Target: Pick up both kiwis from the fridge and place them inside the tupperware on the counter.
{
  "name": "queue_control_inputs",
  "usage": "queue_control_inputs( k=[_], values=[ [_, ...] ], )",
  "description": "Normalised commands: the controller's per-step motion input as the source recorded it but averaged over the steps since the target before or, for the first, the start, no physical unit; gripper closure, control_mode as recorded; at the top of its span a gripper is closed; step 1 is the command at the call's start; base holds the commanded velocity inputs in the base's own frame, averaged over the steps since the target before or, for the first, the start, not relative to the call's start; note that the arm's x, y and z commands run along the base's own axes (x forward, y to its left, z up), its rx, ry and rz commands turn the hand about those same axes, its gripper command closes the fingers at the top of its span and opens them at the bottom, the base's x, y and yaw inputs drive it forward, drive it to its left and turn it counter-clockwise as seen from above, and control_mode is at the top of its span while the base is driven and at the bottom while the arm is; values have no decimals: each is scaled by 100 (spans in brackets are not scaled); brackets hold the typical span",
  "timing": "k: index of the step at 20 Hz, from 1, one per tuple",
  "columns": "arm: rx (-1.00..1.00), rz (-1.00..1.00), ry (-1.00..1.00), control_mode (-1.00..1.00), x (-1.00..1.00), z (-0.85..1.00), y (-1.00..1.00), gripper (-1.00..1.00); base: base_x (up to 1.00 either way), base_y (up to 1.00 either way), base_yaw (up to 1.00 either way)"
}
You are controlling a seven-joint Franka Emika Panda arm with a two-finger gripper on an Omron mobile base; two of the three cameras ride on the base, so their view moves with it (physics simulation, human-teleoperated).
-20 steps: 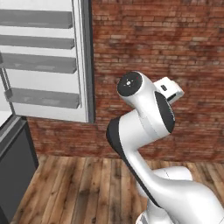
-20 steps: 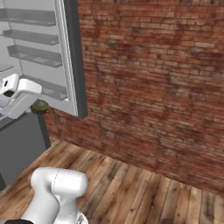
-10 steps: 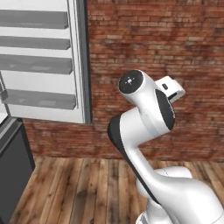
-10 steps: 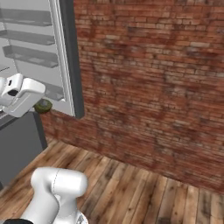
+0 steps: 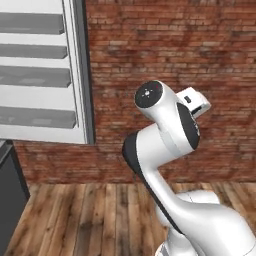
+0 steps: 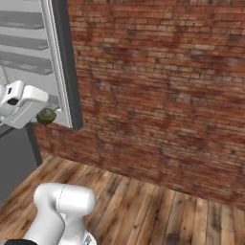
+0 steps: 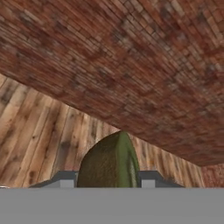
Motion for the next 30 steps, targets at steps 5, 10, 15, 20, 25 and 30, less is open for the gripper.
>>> queue_control_inputs(
  k=[5,10,15,20,25,30],
  values=[
    [0,0,0,100,0,0,0,100,78,-34,-87],
    [0,0,0,100,0,0,0,100,68,-29,-96],
    [0,0,0,100,0,0,0,100,71,-9,-100],
    [0,0,0,100,0,0,0,100,66,0,-100],
    [0,0,0,100,0,0,0,100,56,0,-100],
    [0,0,0,100,0,0,0,100,52,0,-100]
  ],
)
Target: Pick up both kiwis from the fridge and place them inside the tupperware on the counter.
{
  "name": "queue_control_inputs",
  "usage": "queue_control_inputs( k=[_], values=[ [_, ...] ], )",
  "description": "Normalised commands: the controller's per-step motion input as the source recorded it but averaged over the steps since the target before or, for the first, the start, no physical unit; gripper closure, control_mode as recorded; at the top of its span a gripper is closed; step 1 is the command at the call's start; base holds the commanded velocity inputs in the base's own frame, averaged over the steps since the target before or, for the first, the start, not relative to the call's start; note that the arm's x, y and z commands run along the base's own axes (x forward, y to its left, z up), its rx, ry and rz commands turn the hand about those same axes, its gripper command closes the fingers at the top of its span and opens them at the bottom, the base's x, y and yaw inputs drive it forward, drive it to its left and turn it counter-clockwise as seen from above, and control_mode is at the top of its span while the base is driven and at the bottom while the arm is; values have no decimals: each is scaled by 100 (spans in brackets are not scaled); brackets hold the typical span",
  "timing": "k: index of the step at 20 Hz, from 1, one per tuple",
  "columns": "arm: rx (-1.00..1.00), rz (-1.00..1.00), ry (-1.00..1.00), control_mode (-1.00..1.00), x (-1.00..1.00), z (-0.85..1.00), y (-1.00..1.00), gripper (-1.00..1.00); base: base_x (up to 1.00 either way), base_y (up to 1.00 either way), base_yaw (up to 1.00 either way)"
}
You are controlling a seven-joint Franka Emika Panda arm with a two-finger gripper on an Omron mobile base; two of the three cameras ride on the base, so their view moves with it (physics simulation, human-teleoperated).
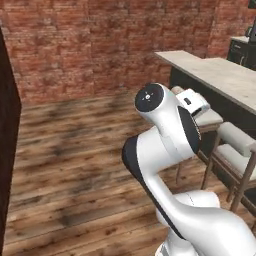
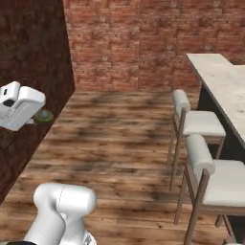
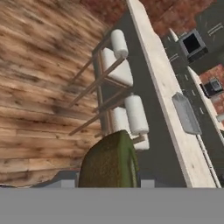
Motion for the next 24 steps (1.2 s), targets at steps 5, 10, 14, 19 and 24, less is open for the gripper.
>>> queue_control_inputs(
  k=[5,10,14,19,24],
  values=[
    [0,0,0,100,0,0,0,100,54,0,-100],
    [0,0,0,100,0,0,0,100,53,0,-92],
    [0,0,0,100,0,0,0,100,57,0,-79],
    [0,0,0,100,0,0,0,100,81,16,-76],
    [0,0,0,100,0,0,0,100,61,47,-54]
  ],
)
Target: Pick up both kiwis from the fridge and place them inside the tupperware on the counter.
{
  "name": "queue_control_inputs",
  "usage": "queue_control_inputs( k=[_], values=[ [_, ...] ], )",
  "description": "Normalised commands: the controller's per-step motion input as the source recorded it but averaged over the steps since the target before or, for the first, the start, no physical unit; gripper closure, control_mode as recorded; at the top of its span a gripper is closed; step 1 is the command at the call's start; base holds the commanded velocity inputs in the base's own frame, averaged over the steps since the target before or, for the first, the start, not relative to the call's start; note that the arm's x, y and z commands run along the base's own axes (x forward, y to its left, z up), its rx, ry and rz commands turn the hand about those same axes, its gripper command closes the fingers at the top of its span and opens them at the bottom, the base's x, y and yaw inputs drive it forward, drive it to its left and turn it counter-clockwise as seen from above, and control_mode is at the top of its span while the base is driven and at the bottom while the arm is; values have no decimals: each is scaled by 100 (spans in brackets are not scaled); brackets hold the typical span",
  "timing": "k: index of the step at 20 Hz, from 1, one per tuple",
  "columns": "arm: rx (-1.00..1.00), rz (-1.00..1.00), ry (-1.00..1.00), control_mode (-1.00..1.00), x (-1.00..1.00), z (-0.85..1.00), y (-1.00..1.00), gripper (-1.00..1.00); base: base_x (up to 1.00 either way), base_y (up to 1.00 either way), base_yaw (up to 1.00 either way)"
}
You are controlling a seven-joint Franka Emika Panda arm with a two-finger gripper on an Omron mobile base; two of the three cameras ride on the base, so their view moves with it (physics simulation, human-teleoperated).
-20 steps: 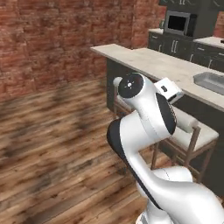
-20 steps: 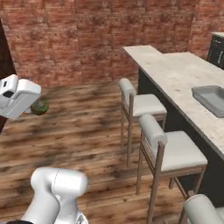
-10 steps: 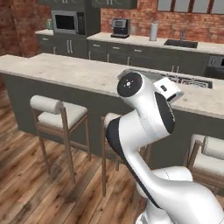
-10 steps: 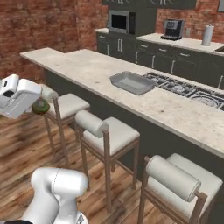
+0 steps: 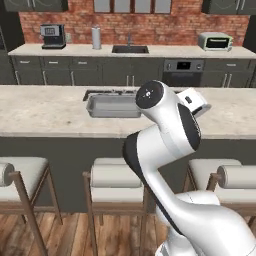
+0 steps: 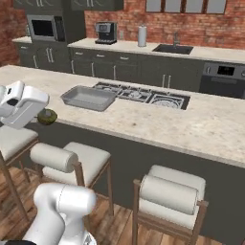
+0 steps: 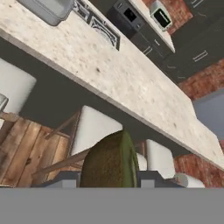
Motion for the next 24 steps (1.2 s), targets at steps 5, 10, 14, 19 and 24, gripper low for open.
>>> queue_control_inputs(
  k=[5,10,14,19,24],
  values=[
    [0,0,0,100,0,0,0,100,28,74,-27],
    [0,0,0,100,0,0,0,100,7,70,-6],
    [0,0,0,100,0,0,0,100,52,39,-11],
    [0,0,0,100,0,0,0,100,49,25,-8],
    [0,0,0,100,0,0,0,100,54,19,-1]
  ],
)
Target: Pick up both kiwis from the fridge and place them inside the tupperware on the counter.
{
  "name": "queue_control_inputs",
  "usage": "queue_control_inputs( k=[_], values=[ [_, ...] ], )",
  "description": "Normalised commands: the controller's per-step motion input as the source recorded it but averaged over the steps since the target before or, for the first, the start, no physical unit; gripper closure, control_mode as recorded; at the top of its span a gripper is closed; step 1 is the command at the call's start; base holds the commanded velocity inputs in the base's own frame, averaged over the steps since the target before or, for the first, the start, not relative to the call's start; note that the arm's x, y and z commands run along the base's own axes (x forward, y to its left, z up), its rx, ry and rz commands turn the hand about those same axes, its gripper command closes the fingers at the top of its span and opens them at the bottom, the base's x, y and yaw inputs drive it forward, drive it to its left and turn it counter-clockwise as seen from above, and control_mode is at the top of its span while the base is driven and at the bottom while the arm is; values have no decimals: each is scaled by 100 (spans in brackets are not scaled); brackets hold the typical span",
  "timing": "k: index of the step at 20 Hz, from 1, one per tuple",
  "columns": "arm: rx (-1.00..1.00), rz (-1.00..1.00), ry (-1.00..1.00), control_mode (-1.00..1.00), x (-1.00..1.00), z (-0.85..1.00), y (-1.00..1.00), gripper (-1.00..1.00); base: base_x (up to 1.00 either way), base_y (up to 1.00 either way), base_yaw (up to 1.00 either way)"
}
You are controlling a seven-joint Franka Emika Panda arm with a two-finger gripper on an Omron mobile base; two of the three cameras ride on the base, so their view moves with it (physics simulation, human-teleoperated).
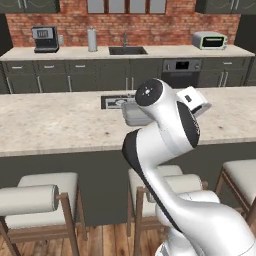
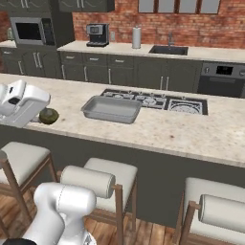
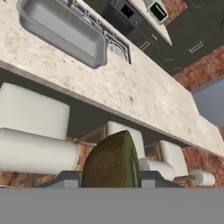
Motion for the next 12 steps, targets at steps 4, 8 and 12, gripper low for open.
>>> queue_control_inputs(
  k=[4,8,12],
  values=[
    [15,0,3,-100,82,9,7,100,0,0,0],
    [26,0,16,-100,100,4,0,100,0,0,0],
    [26,0,30,-100,95,0,0,100,0,0,0]
  ],
)
